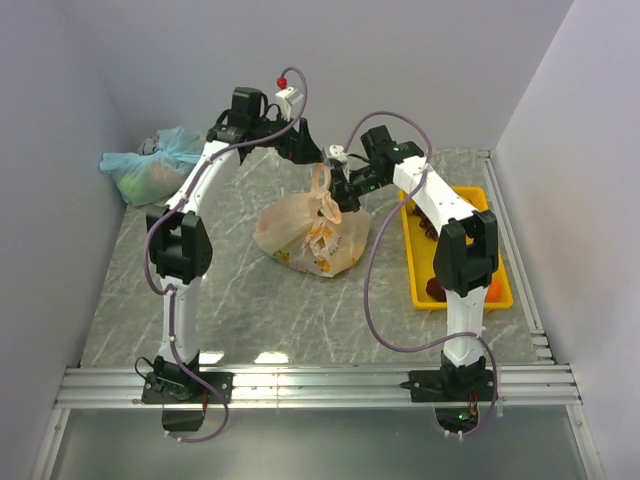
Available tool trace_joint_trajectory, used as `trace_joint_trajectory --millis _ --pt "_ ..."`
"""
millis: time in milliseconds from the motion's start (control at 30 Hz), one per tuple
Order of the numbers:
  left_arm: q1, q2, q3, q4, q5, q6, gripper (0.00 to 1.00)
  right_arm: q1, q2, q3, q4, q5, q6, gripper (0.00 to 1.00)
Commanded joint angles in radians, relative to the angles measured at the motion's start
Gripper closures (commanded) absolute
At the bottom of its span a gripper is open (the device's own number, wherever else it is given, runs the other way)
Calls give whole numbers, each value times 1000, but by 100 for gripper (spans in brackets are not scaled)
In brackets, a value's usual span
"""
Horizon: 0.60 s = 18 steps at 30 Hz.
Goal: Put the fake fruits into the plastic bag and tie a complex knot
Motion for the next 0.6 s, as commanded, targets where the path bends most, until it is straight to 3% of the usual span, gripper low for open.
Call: trace_joint_trajectory --millis 0,133,333,400,433,467,533,567 --pt "-8 -18 -35 102 54 -99 1 7 13 56 -123 14 -138 100" --pt "-11 -12 -78 141 100 -175 2 10 33 90 -177 20 -189 100" --pt "-11 17 -83 135 117 -235 13 12 36 96 -189 33 -204 100" --pt "-9 11 -95 149 135 -248 23 12 36 96 -180 34 -188 100" --pt "-5 9 -101 162 152 -257 30 10 37 96 -175 36 -183 100" --pt "-2 -2 -120 214 172 -289 50 9 39 94 -172 36 -175 100" --pt "12 -20 -155 288 228 -329 70 6 38 87 -149 39 -131 100" --pt "17 -43 -190 331 238 -365 85 -2 37 82 -135 34 -117 100"
